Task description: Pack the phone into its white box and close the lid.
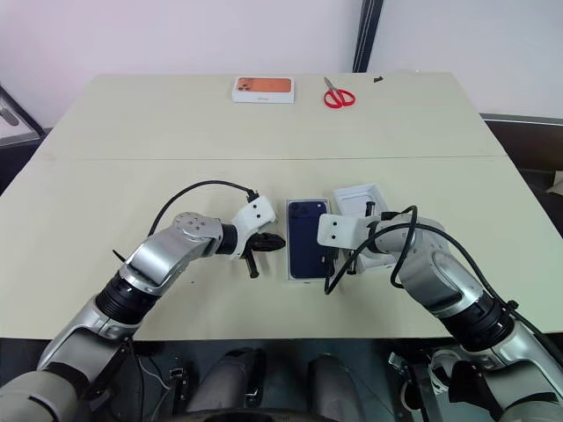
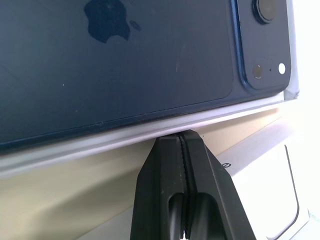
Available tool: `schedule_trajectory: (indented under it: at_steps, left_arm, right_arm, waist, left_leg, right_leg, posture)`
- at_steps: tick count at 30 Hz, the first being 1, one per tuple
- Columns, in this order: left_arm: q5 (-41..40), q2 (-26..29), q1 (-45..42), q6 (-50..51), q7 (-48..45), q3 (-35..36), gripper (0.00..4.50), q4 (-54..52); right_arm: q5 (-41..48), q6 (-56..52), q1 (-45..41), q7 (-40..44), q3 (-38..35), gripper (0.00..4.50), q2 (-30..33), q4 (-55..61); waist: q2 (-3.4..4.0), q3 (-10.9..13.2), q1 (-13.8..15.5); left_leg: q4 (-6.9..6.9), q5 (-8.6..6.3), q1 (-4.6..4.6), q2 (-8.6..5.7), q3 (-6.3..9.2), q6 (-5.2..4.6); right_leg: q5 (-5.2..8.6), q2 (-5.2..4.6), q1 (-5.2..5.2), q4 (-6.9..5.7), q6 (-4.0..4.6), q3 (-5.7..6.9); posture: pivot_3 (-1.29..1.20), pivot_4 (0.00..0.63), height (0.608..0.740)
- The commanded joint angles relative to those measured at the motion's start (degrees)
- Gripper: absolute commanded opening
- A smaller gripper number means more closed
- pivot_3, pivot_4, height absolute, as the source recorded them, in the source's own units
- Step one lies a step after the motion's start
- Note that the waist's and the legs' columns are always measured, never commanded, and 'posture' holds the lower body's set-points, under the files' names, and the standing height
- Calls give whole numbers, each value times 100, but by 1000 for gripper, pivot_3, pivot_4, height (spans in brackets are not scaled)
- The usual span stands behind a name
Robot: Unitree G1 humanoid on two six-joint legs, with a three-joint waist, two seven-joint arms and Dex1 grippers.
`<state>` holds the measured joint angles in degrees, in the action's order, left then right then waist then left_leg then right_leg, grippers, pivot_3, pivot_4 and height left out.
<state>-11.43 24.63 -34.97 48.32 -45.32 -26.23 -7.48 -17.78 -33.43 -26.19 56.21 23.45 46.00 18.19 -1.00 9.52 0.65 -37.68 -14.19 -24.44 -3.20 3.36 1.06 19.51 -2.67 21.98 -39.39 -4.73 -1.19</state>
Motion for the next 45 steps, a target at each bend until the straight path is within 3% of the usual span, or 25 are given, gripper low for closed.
schedule_trajectory:
  at_steps: [1, 6, 10, 15, 21, 28, 31, 38, 45]
  left_arm:
    - [-43, -70, 1, 30, -115, -110, 45, -257]
    - [16, 83, 75, -24, -32, 116, 45, -195]
    - [-117, 367, 228, -187, -106, 578, 0, -213]
    - [-501, 706, 602, -684, -424, 1301, 0, -396]
    - [-961, 963, 1437, -2507, -1181, 2335, 0, -457]
    - [-1116, 1347, 1876, -2875, -1826, 2268, 0, -740]
    - [-1121, 1298, 1921, -2877, -1805, 2220, 0, -808]
    - [-1174, 1165, 1996, -2748, -1725, 2169, 0, -978]
    - [-1158, 1130, 1974, -2782, -1686, 2119, 0, -911]
  right_arm:
    - [39, 95, -37, 34, -55, 0, -58, 264]
    - [224, 14, -55, 235, -304, 0, 132, 274]
    - [839, -386, -17, 591, -910, 1861, 271, 584]
    - [1624, -1660, -144, 537, -1623, 4432, 90, 899]
    - [2158, -4238, -412, -168, -1779, 4432, -403, 833]
    - [2343, -5800, -812, -1262, -2004, 4432, -1166, 399]
    - [2457, -5900, -840, -1573, -2071, 3659, -1273, 306]
    - [2938, -5907, -914, -1915, -2144, 159, -1245, 431]
    - [3312, -5907, -1006, -2121, -2234, 159, -1186, 527]
  waist:
    - [0, 0, -1]
    - [0, 0, 0]
    - [0, 0, -17]
    - [1, 0, -46]
    - [4, 0, -19]
    - [7, -2, -2]
    - [7, -2, -4]
    - [11, -4, -7]
    - [11, -4, -44]
  left_leg:
    - [0, 0, 0, 0, 0, 0]
    - [-1, 0, 0, 0, 0, 0]
    - [0, -1, 0, 1, 0, -1]
    - [6, -6, 0, 5, 2, -9]
    - [6, -6, -1, 5, 1, -9]
    - [25, -8, -1, 2, -3, -12]
    - [27, -13, -1, 2, -3, -21]
    - [29, -14, 0, 1, -4, -24]
    - [34, -14, -1, 1, -4, -25]
  right_leg:
    - [0, 0, 0, 0, 0, 0]
    - [0, 0, 0, 0, 0, 0]
    - [0, 0, 1, -1, 0, 0]
    - [0, 2, 6, -2, 1, -1]
    - [0, -3, 7, 3, 2, -3]
    - [-1, -10, 15, 5, 4, -5]
    - [-1, -9, 16, 5, 4, -4]
    - [-1, -8, 15, 3, 3, -3]
    - [-1, -6, 22, 0, 3, -4]
  posture:
    - [0, 150, 740]
    - [0, 150, 740]
    - [0, 150, 740]
    - [0, 150, 740]
    - [0, 150, 740]
    - [0, 150, 740]
    - [0, 150, 740]
    - [0, 150, 740]
    - [0, 150, 740]
